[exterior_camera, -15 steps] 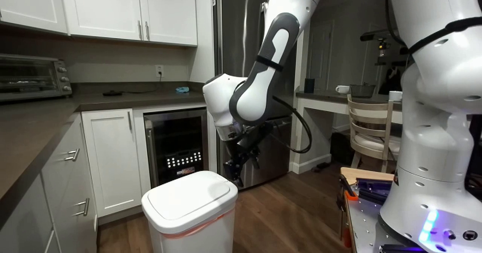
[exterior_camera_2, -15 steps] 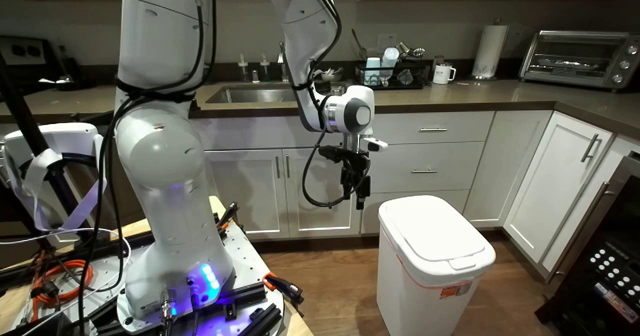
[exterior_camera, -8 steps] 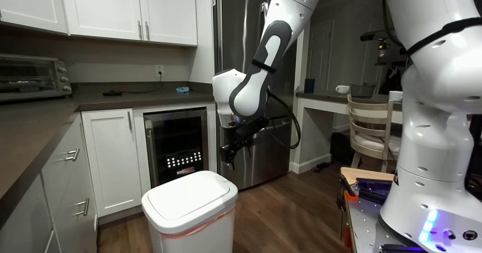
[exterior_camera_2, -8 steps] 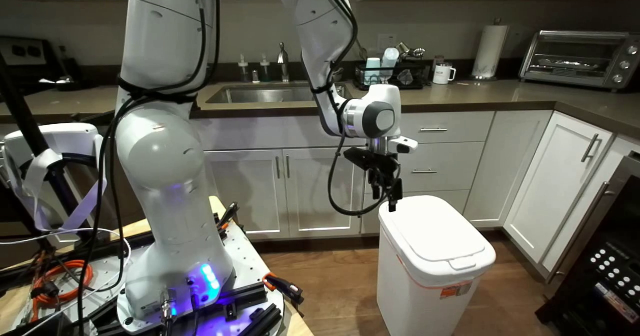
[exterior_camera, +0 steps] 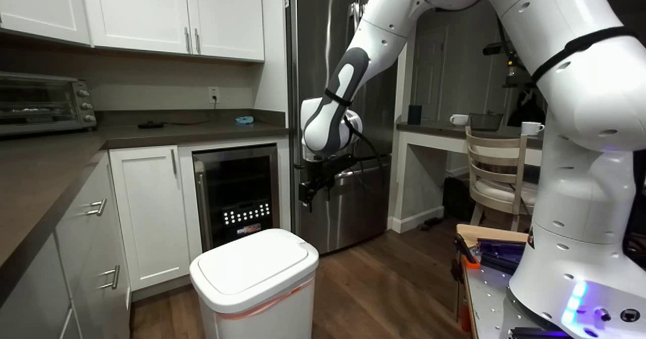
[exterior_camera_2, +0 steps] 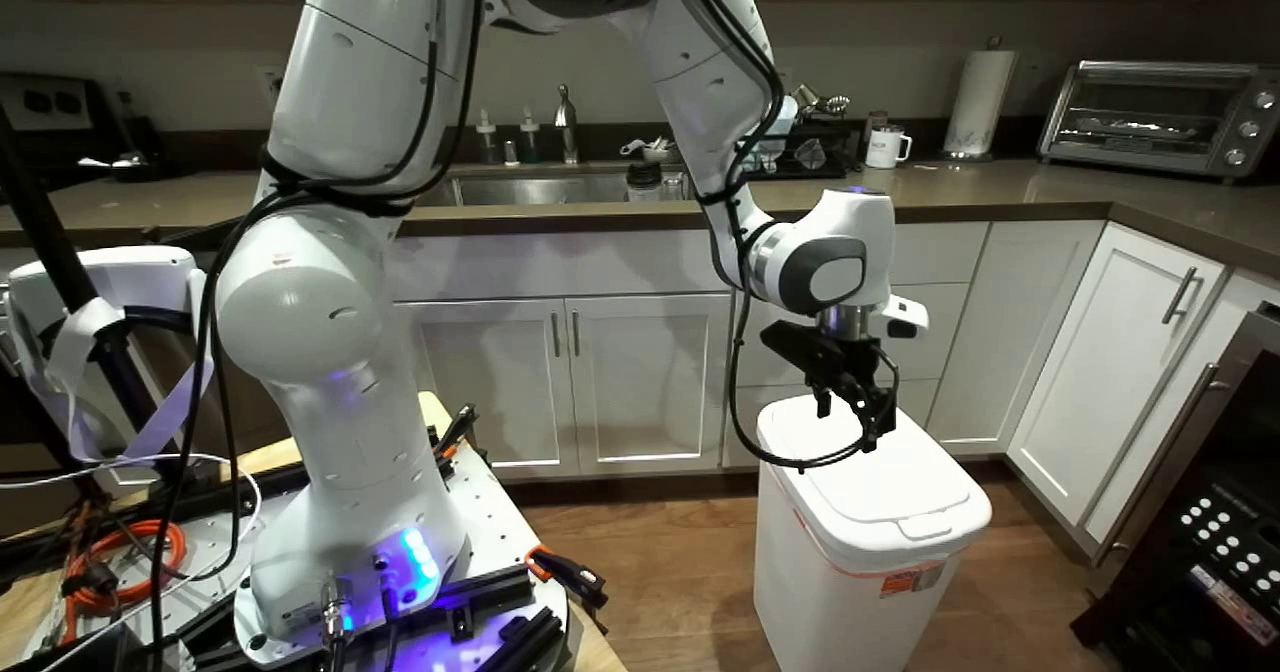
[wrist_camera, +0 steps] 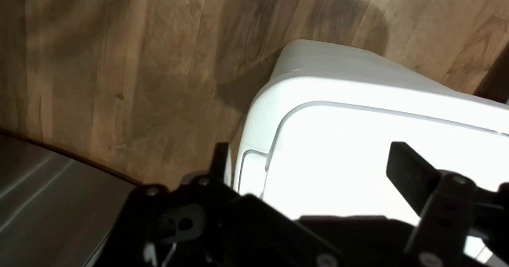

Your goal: Open the lid of the white bin

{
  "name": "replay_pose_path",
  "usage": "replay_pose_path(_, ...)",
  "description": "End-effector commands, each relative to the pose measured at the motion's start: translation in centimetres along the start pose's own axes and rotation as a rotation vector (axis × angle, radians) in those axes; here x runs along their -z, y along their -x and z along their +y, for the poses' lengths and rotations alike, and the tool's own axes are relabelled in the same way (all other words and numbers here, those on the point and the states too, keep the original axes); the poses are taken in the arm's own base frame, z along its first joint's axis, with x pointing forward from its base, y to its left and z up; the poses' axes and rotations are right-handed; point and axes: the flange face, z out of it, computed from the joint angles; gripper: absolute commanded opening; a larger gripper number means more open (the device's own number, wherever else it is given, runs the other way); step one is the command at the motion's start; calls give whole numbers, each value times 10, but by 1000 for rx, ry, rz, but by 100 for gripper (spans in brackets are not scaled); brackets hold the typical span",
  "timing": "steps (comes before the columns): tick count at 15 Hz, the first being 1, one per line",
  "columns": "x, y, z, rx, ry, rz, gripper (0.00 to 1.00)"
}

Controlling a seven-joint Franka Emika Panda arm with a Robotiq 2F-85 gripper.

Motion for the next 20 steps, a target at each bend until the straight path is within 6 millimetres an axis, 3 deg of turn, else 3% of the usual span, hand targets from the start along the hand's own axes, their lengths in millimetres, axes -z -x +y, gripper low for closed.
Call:
replay_pose_path(1,-9,-6,7,-15,-2,2,100)
replay_pose_path(3,-25,-14,14,-26,7,5,100)
replay_pose_path(6,-61,-15,7,46,-2,-3,100)
replay_pose_path(11,-76,-60,14,154,-13,91,100)
replay_pose_path(15,-86,-104,38,135,-35,122,100)
replay_pose_path(20,-111,-113,82,-2,-55,37,100)
